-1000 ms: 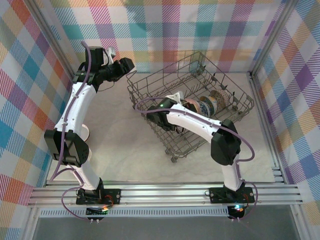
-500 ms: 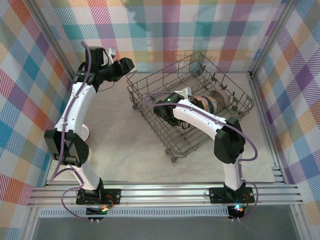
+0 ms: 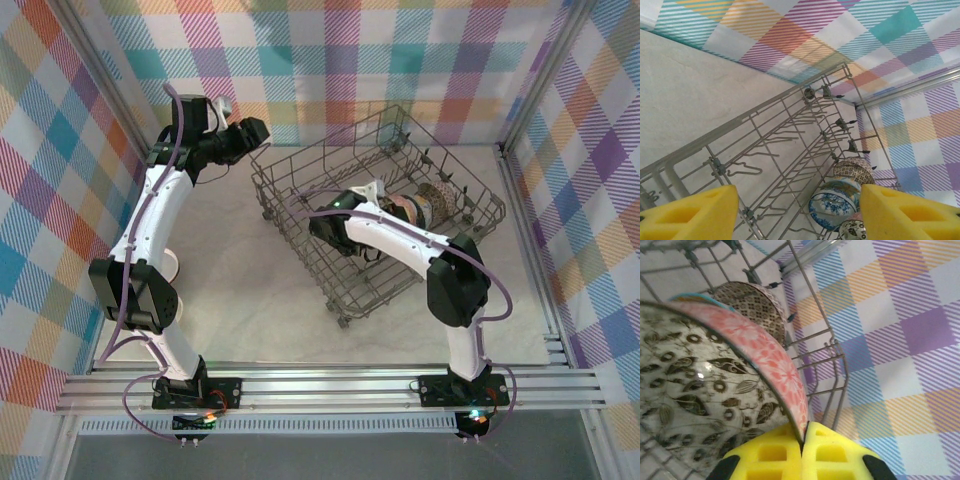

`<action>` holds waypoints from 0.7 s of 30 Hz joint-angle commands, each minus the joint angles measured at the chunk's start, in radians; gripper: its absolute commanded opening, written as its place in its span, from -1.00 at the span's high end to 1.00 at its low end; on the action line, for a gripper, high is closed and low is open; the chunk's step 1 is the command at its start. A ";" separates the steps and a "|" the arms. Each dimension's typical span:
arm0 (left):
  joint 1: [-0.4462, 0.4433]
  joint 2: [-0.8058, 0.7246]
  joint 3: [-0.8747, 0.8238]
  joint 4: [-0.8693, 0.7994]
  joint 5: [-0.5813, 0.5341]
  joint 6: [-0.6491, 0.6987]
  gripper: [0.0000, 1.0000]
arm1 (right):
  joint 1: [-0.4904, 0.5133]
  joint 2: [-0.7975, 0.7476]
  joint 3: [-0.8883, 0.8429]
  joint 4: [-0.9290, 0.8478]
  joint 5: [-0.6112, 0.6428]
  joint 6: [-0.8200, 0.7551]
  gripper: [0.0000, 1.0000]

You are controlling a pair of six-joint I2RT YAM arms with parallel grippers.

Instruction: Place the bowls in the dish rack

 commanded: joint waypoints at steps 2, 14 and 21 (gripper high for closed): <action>0.008 -0.021 -0.006 0.022 0.026 0.004 -0.31 | 0.077 0.062 -0.047 -0.182 -0.017 0.063 1.00; 0.008 -0.011 0.004 0.016 0.029 0.006 -0.31 | 0.088 0.053 0.004 -0.182 -0.014 0.062 1.00; 0.008 -0.004 0.012 -0.002 0.022 0.019 -0.31 | 0.099 0.039 0.096 -0.181 0.025 -0.023 1.00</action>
